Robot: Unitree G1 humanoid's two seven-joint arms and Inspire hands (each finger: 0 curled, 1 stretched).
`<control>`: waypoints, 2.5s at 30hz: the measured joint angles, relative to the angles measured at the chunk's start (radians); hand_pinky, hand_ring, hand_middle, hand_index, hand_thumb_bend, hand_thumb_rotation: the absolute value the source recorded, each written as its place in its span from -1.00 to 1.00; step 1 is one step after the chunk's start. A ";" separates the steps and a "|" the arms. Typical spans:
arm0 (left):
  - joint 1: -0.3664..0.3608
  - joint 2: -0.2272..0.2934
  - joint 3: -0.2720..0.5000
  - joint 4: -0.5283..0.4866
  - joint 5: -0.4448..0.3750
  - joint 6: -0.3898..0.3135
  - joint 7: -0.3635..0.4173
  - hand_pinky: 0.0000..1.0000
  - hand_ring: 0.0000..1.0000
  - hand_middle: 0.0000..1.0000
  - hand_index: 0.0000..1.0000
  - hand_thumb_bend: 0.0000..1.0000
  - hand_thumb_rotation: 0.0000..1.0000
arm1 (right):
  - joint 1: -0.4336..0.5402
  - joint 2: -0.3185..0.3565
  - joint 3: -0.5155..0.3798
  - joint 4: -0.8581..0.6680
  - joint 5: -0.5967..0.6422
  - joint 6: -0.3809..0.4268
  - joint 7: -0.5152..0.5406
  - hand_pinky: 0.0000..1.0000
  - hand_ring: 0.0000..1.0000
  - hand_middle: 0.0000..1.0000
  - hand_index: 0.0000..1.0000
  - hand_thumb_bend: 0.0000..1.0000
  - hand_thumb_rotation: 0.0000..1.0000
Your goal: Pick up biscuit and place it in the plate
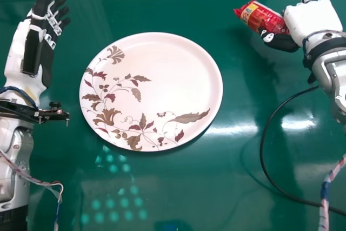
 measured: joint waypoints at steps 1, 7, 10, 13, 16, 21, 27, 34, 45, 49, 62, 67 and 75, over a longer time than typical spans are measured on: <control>0.001 0.000 0.001 0.000 -0.006 0.000 0.000 1.00 1.00 1.00 1.00 0.87 0.40 | 0.010 0.000 -0.013 -0.031 0.008 0.005 0.002 -0.92 -0.83 -0.20 -0.03 0.02 -1.00; 0.005 -0.001 0.002 -0.003 -0.010 0.006 0.000 1.00 1.00 1.00 1.00 0.84 0.40 | 0.077 -0.001 -0.072 -0.240 0.051 0.017 0.047 -0.92 -0.84 -0.16 -0.02 0.03 -1.00; 0.005 -0.001 0.002 -0.003 -0.011 0.012 -0.001 1.00 1.00 1.00 1.00 0.85 0.37 | 0.103 0.001 -0.091 -0.332 0.066 0.013 0.071 -0.91 -0.83 -0.14 -0.03 0.03 -1.00; 0.004 -0.001 0.002 -0.002 -0.011 0.015 -0.001 1.00 1.00 1.00 1.00 0.82 0.35 | 0.126 0.008 -0.105 -0.416 0.089 -0.009 0.087 -0.90 -0.82 -0.14 -0.04 0.03 -1.00; 0.003 -0.001 0.000 0.002 -0.009 0.016 0.000 1.00 1.00 1.00 1.00 0.82 0.39 | 0.142 0.031 -0.105 -0.488 0.098 -0.020 0.132 -0.89 -0.81 -0.13 -0.03 0.03 -1.00; 0.000 -0.002 -0.013 0.008 0.009 0.015 0.000 1.00 1.00 1.00 1.00 0.83 0.39 | 0.146 0.084 -0.092 -0.562 0.116 -0.060 0.190 -0.89 -0.80 -0.13 -0.04 0.03 -1.00; -0.005 -0.002 -0.016 0.009 0.010 0.017 0.002 1.00 1.00 1.00 1.00 0.84 0.39 | 0.146 0.179 -0.040 -0.593 0.116 -0.110 0.244 -0.89 -0.80 -0.19 -0.05 0.02 -1.00; -0.013 -0.005 -0.018 0.018 0.026 0.018 0.003 1.00 1.00 1.00 1.00 0.80 0.43 | 0.146 0.268 0.010 -0.577 0.112 -0.164 0.264 -0.86 -0.77 -0.22 -0.05 0.02 -1.00; -0.015 -0.006 -0.019 0.019 0.028 0.018 0.007 1.00 1.00 1.00 1.00 0.87 0.39 | 0.185 0.307 0.038 -0.511 0.112 -0.204 0.284 -0.89 -0.79 -0.06 -0.05 0.04 -1.00; -0.016 -0.006 -0.018 0.019 0.027 0.019 0.009 1.00 1.00 1.00 1.00 0.84 0.39 | 0.195 0.307 0.039 -0.491 0.112 -0.211 0.288 -0.87 -0.76 -0.06 -0.05 0.05 -1.00; -0.016 -0.010 -0.018 0.019 0.026 0.019 0.009 1.00 1.00 1.00 1.00 0.84 0.35 | 0.200 0.285 0.018 -0.478 0.111 -0.222 0.278 0.34 0.68 0.86 0.96 0.97 0.41; -0.016 -0.017 -0.019 0.019 0.026 0.021 0.012 1.00 1.00 1.00 1.00 0.82 0.37 | 0.204 0.268 -0.019 -0.504 0.115 -0.224 0.260 0.62 0.91 1.00 1.00 1.00 0.81; -0.012 -0.024 -0.021 0.019 0.024 0.019 0.008 1.00 1.00 1.00 1.00 0.78 0.36 | 0.280 0.375 -0.204 -0.721 0.304 0.031 0.317 0.52 0.90 1.00 1.00 0.89 0.78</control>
